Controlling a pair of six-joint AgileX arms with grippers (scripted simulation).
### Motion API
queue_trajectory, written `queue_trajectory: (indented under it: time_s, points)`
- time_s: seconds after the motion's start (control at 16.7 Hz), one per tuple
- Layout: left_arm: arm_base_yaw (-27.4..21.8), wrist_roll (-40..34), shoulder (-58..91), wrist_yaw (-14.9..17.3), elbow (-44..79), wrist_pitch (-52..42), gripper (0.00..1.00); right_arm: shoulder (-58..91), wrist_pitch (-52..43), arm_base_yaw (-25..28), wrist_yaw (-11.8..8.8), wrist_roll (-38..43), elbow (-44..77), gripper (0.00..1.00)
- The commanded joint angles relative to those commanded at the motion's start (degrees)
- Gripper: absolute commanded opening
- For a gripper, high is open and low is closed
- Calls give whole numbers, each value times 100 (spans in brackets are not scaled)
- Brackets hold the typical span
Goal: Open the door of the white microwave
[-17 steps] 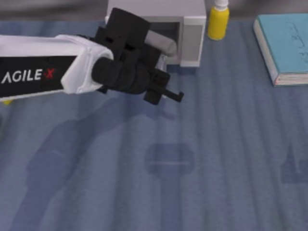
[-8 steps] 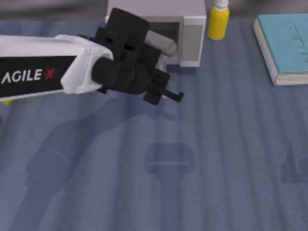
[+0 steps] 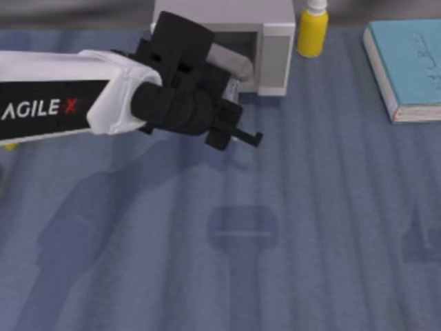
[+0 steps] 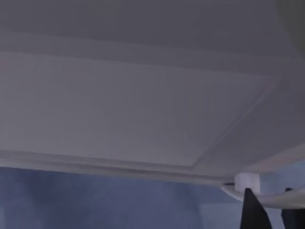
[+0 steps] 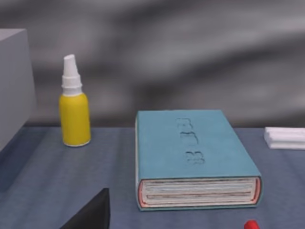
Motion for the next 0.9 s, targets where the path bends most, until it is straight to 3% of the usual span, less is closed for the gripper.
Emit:
queue_trajectory:
  time_s: [0.3, 0.9]
  points:
    - [147, 291, -111, 173, -130, 18, 0, 0, 0, 0, 0, 0, 0, 100]
    - [150, 301, -113, 179, -135, 16, 0, 0, 0, 0, 0, 0, 0, 100]
